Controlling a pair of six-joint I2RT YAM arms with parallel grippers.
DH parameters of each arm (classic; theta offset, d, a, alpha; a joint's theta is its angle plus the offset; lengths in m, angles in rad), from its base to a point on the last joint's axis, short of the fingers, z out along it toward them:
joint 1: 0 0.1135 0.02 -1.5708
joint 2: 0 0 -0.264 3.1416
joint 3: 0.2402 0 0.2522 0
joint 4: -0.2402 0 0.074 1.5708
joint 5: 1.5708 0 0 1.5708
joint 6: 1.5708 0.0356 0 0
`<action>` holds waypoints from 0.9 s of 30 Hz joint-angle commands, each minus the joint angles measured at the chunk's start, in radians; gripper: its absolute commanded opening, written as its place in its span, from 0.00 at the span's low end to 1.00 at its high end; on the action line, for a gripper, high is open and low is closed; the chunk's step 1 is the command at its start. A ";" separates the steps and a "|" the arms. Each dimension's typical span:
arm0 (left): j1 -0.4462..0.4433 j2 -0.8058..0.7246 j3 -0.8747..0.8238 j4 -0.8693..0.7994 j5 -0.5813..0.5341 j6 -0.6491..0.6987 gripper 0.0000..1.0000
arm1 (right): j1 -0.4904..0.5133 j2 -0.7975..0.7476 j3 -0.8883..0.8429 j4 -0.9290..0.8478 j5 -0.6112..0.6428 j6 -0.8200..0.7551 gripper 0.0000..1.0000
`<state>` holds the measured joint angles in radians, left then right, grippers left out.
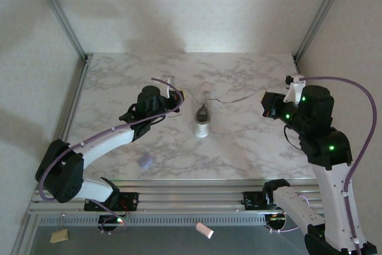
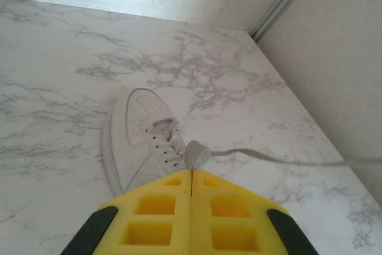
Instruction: Tie the shoes
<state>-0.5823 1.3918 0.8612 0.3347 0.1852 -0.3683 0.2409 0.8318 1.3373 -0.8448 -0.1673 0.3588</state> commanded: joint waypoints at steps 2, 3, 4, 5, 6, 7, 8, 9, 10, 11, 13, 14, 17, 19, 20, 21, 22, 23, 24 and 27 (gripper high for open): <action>-0.011 0.012 0.036 0.054 -0.016 -0.040 0.00 | 0.011 0.016 0.021 -0.039 -0.086 -0.067 0.00; -0.010 0.012 0.038 0.060 -0.010 -0.045 0.00 | 0.011 0.018 0.016 -0.034 -0.078 -0.068 0.00; -0.010 0.009 0.039 0.067 -0.003 -0.050 0.00 | 0.011 0.024 0.015 -0.034 -0.062 -0.064 0.00; -0.010 0.009 0.037 0.075 0.004 -0.054 0.00 | 0.011 0.035 0.019 -0.034 -0.041 -0.060 0.00; -0.011 0.005 0.034 0.084 0.012 -0.056 0.00 | 0.011 0.052 0.029 -0.039 -0.025 -0.063 0.00; -0.011 0.006 0.029 0.093 0.025 -0.054 0.00 | 0.011 0.075 0.044 -0.039 -0.010 -0.062 0.00; -0.011 0.004 0.025 0.100 0.035 -0.051 0.00 | 0.011 0.098 0.056 -0.042 0.004 -0.055 0.00; -0.011 0.004 0.020 0.106 0.043 -0.046 0.00 | 0.011 0.126 0.073 -0.043 0.009 -0.052 0.00; -0.012 0.001 0.012 0.119 0.055 -0.038 0.00 | 0.011 0.160 0.094 -0.048 0.004 -0.046 0.00; -0.012 -0.002 0.001 0.135 0.065 -0.033 0.00 | 0.011 0.191 0.115 -0.057 -0.009 -0.044 0.00; -0.011 -0.005 -0.018 0.167 0.059 -0.033 0.00 | 0.017 0.255 0.154 -0.067 -0.065 -0.039 0.00; -0.011 -0.002 -0.019 0.170 0.048 -0.033 0.00 | 0.025 0.272 0.164 -0.065 -0.087 -0.042 0.00; -0.011 0.014 0.000 0.159 0.046 -0.035 0.00 | 0.094 0.290 0.175 -0.062 -0.052 -0.068 0.00; -0.011 0.022 0.004 0.173 0.064 -0.041 0.00 | 0.133 0.300 0.183 -0.072 0.000 -0.080 0.00; -0.011 0.025 0.002 0.182 0.068 -0.046 0.00 | 0.143 0.306 0.186 -0.077 0.008 -0.080 0.00; -0.011 0.028 0.001 0.189 0.073 -0.051 0.00 | 0.154 0.316 0.194 -0.080 0.002 -0.085 0.00; -0.011 0.034 0.004 0.190 0.071 -0.055 0.00 | 0.169 0.322 0.205 -0.085 -0.006 -0.091 0.00; -0.011 0.040 0.008 0.189 0.072 -0.059 0.00 | 0.186 0.327 0.213 -0.087 -0.013 -0.100 0.00; -0.011 0.049 0.016 0.182 0.070 -0.065 0.00 | 0.207 0.332 0.221 -0.089 -0.022 -0.114 0.00; -0.012 0.082 0.055 0.160 0.065 -0.094 0.00 | 0.268 0.326 0.224 -0.091 -0.042 -0.153 0.00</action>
<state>-0.5877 1.4471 0.8642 0.4805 0.2375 -0.4274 0.4694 1.1595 1.5356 -0.9176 -0.1879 0.2607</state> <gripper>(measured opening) 0.038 0.063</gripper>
